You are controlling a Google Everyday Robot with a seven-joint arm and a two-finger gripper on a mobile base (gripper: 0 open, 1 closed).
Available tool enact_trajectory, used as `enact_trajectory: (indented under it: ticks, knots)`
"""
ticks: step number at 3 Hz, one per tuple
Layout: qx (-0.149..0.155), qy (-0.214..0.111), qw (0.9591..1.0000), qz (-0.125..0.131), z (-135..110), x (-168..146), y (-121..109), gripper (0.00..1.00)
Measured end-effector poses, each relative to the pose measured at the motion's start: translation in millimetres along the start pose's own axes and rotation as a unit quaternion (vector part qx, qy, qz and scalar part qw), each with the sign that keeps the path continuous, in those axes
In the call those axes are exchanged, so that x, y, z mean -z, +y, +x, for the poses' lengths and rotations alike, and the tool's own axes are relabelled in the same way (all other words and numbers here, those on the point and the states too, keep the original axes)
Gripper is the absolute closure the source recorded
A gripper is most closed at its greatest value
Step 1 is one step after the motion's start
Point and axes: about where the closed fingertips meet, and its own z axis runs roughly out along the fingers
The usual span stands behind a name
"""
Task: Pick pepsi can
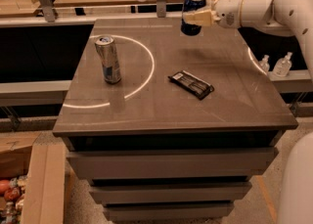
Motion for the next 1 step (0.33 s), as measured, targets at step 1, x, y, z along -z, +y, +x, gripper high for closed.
enact_trajectory:
  ticks: [1]
  knots:
    - [0.003, 0.003, 1.0000, -0.008, -3.7, 2.4, 2.9, 1.00]
